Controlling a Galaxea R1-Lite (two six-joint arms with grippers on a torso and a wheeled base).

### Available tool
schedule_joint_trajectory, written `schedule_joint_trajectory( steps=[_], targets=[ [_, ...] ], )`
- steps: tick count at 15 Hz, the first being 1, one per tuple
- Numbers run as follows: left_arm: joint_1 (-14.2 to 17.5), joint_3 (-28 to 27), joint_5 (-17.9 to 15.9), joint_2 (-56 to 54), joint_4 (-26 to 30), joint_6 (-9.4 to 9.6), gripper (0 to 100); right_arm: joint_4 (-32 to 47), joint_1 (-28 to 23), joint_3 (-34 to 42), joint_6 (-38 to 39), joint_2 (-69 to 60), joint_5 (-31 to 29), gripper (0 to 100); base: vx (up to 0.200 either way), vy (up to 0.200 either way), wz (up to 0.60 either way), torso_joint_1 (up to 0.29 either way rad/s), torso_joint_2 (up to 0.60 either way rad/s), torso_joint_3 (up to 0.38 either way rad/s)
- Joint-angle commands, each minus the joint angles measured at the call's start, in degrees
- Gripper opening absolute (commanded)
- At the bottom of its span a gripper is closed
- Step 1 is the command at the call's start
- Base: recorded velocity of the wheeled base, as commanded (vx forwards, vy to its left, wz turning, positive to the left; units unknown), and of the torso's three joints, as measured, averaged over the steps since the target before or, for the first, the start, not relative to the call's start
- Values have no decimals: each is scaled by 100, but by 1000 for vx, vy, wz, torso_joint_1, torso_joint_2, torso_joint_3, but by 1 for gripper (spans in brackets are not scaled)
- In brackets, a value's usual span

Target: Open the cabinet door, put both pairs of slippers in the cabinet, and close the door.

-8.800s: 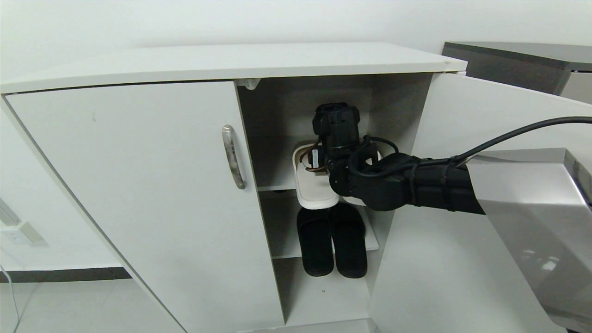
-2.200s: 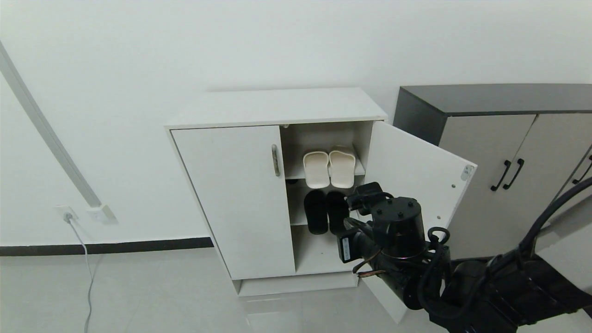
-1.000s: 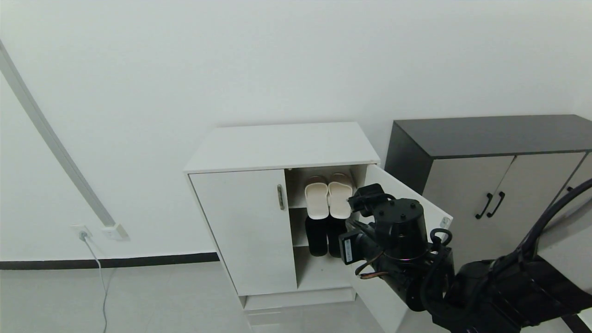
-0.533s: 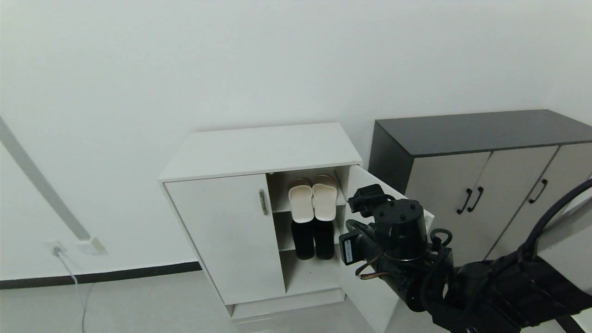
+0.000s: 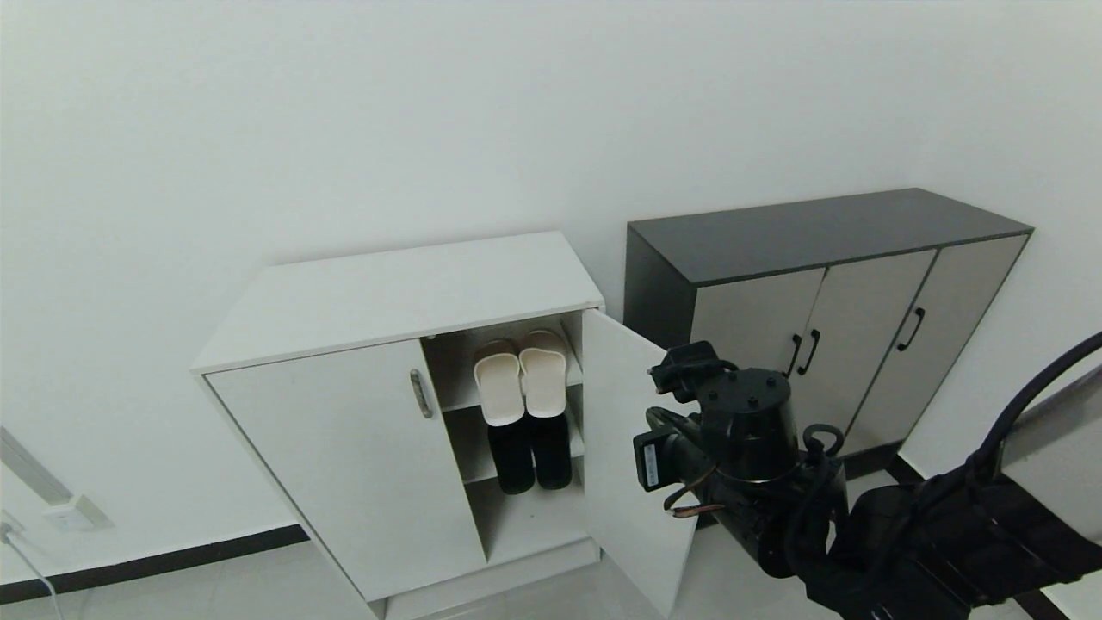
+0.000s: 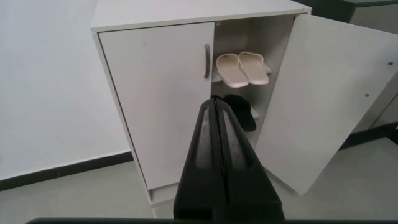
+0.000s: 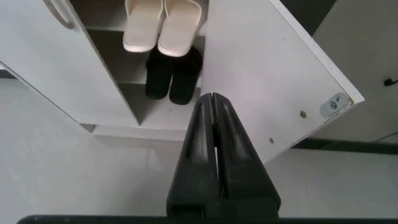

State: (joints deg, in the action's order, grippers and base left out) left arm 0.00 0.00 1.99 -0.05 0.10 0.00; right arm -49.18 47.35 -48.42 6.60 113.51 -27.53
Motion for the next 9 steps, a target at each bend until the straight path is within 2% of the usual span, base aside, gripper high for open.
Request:
schedule_joint_trajectory(
  steps=[1, 4, 7, 9],
  targets=[
    [0, 0, 3, 5, -1, 0, 0, -4, 2, -1, -9, -4, -7, 0, 0, 0, 0, 0, 0, 0],
    [0, 0, 3, 5, -1, 0, 0, -4, -6, -27, -27, -13, -16, 0, -200, 0, 0, 4, 1, 2],
    [0, 0, 3, 5, -1, 0, 0, 5, -173, -150, -176, 14, -16, 0, 0, 0, 0, 0, 0, 0],
    [0, 0, 3, 5, -1, 9, 0, 277, -296, -458, -194, -22, -42, 0, 0, 0, 0, 0, 0, 0]
  ],
)
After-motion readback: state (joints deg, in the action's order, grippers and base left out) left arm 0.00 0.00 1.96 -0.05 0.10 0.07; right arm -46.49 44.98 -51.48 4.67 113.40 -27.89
